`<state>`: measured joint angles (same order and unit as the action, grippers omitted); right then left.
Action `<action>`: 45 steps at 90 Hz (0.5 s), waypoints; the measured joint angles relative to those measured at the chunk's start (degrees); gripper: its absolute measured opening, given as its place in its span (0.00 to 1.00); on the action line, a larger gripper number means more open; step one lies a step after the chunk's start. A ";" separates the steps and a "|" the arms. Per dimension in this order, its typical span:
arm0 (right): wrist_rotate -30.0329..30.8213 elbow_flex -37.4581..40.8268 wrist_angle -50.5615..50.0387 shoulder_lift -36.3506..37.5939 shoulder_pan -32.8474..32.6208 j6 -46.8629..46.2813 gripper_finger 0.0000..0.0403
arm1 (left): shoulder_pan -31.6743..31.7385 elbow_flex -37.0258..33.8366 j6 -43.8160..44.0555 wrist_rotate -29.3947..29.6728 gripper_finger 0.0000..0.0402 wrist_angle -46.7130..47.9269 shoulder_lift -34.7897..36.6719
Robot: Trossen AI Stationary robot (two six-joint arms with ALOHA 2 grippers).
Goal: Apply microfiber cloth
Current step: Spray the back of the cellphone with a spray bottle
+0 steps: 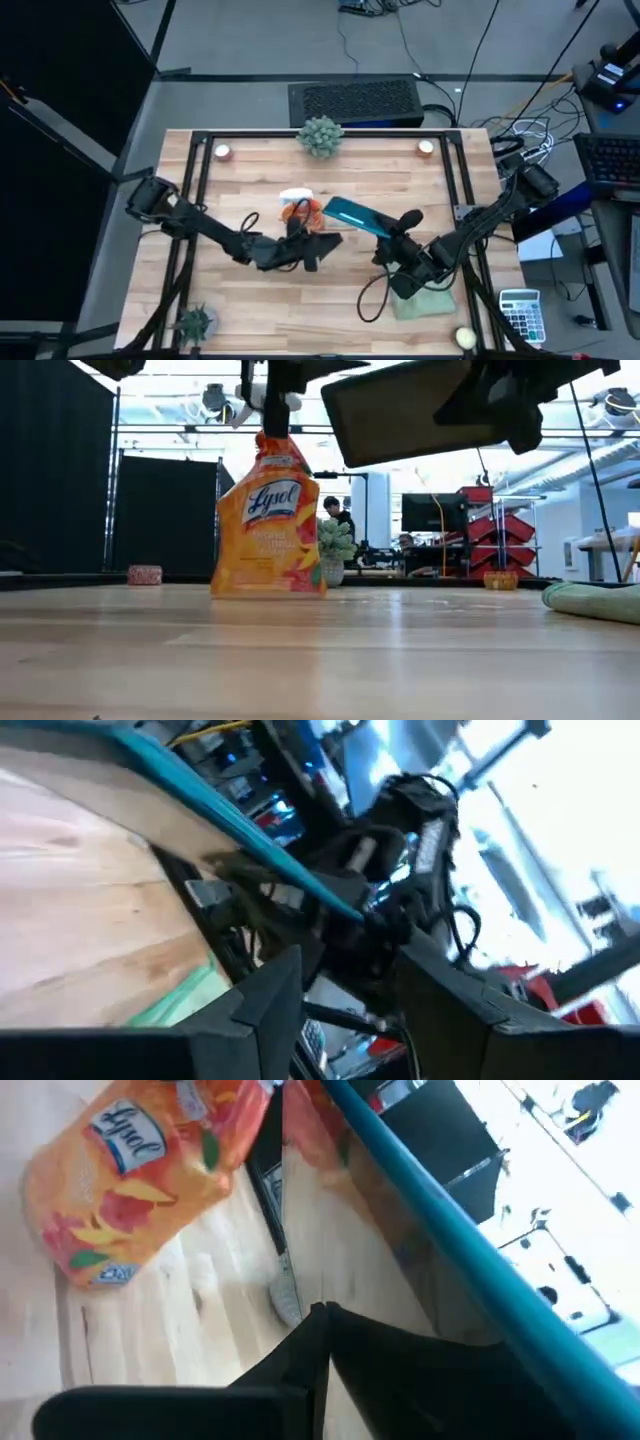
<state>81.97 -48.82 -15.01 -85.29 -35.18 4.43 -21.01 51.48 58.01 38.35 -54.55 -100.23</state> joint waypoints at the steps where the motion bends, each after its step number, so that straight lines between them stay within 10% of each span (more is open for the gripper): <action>1: 0.28 0.00 0.16 -0.12 -0.01 0.36 0.16 | 0.10 0.00 0.16 0.34 0.37 0.02 -0.03; 45: 7.45 0.00 0.57 -0.88 -4.57 12.64 0.16 | 3.19 0.00 1.89 2.80 0.37 0.42 -0.02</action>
<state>89.41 -48.82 -14.44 -86.17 -39.75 17.07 -17.81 51.48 59.90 41.15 -54.13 -100.25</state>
